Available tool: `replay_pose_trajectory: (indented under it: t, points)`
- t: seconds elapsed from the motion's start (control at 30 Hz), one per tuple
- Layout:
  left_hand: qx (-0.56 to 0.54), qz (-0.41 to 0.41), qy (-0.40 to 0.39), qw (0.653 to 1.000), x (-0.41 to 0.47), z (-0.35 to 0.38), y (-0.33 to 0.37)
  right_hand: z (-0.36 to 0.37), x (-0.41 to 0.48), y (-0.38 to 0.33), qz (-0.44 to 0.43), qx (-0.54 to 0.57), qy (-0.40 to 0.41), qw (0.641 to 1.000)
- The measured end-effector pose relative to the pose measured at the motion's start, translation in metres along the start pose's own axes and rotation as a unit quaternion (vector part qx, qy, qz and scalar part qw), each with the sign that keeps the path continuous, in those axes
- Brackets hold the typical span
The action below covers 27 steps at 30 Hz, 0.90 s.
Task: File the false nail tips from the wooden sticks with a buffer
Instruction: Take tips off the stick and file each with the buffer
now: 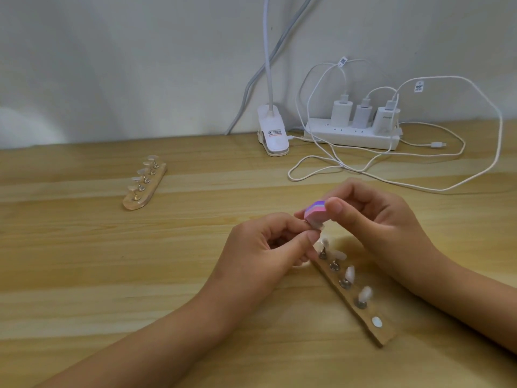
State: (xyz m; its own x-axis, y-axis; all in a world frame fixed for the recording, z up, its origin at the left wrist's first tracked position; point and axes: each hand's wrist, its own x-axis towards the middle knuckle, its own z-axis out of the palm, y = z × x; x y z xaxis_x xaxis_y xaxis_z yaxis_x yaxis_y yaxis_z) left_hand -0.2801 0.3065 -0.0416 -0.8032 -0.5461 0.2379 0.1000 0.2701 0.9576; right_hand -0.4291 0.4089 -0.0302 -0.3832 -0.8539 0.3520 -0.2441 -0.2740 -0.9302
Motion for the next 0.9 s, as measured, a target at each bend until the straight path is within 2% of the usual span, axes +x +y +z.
replay_pose_trajectory:
  t: [0.17,0.3,0.57,0.7,0.8,0.9]
  points:
    - [-0.001,0.003,-0.002,1.0,-0.0005,-0.0001,0.0001,0.0025,-0.0001,-0.0017,0.022,0.0,-0.002,1.0]
    - [-0.005,-0.003,-0.001,1.0,0.0005,-0.0009,0.0014,0.0028,-0.0021,-0.003,-0.013,-0.044,0.003,0.999]
    - [0.0,0.005,-0.004,1.0,0.0,0.0001,0.0021,0.0032,0.0004,0.0012,0.019,-0.019,-0.003,1.0]
    - [-0.007,0.003,-0.003,1.0,-0.0002,0.0004,0.0023,0.0026,-0.0019,0.0014,-0.012,-0.004,0.005,1.0]
    - [-0.023,0.009,0.0,1.0,-0.0017,-0.0002,0.0039,0.0042,-0.0006,0.0013,0.013,0.011,-0.005,1.0]
    - [-0.043,0.006,0.006,0.999,-0.0007,-0.0001,0.005,0.0028,-0.0019,0.0017,-0.014,0.022,0.008,1.0]
